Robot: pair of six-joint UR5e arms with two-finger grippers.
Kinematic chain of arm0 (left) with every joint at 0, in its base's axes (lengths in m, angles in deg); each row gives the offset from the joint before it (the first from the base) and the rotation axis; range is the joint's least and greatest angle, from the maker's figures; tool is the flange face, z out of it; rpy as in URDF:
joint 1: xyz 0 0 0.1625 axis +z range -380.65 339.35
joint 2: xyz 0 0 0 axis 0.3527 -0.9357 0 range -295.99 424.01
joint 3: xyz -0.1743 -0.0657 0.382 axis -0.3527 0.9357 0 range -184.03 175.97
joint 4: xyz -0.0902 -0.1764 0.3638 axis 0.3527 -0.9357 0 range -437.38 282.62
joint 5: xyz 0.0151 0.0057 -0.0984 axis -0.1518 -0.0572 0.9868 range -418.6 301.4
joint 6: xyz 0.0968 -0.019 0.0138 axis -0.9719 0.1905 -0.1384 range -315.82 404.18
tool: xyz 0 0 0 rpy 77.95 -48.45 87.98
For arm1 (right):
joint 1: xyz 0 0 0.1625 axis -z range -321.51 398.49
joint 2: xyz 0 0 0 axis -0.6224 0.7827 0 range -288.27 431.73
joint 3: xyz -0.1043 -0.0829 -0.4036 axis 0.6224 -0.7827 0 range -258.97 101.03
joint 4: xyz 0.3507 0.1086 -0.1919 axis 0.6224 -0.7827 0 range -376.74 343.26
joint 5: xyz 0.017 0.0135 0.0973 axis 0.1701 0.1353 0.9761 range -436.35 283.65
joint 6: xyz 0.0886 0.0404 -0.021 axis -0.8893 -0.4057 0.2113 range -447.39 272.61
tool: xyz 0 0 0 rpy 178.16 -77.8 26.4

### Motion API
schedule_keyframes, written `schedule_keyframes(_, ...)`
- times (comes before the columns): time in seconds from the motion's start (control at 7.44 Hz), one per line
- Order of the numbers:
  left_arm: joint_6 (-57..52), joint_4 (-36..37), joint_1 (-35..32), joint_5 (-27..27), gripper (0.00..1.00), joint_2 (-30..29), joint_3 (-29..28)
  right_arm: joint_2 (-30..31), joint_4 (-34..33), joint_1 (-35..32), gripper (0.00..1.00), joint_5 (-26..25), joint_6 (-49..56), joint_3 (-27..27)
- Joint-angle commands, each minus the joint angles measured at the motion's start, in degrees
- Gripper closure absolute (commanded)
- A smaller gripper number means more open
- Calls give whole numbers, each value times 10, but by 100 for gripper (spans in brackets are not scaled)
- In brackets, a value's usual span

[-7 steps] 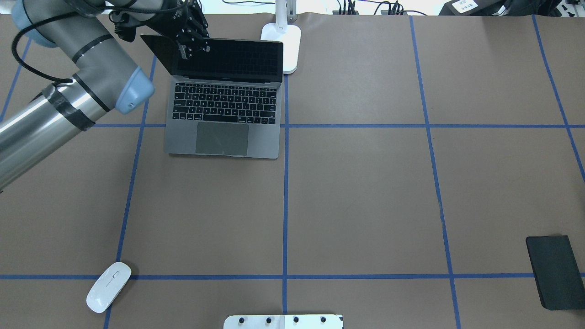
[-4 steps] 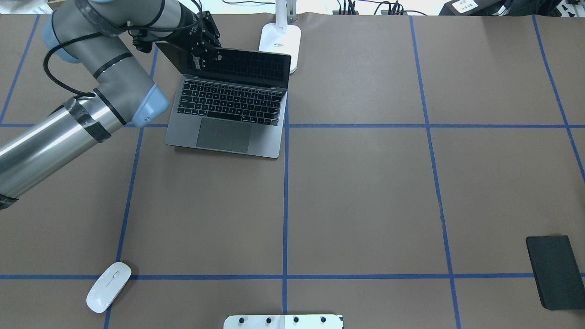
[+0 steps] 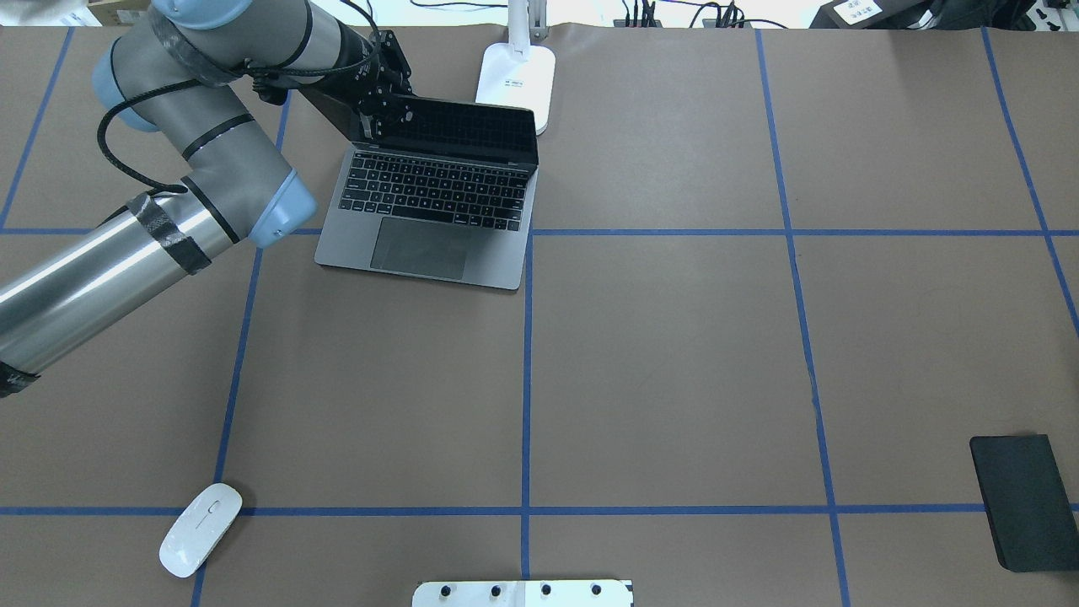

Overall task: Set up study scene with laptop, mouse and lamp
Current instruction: 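Slide the silver laptop with the left gripper toward the white lamp, then release the laptop and withdraw the left gripper away from it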

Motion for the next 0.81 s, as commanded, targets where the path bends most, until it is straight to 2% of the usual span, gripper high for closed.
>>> schedule_keyframes(0.0,-40,0,-6,13,1,13,15,-2,-7,0,0,0,0,1)
schedule_keyframes(0.27,-101,3,-46,97,1,72,78,-4,-9,3,0,-1,0,1)
schedule_keyframes(0.67,-184,4,-129,169,1,134,145,-13,-8,3,0,-2,0,1)
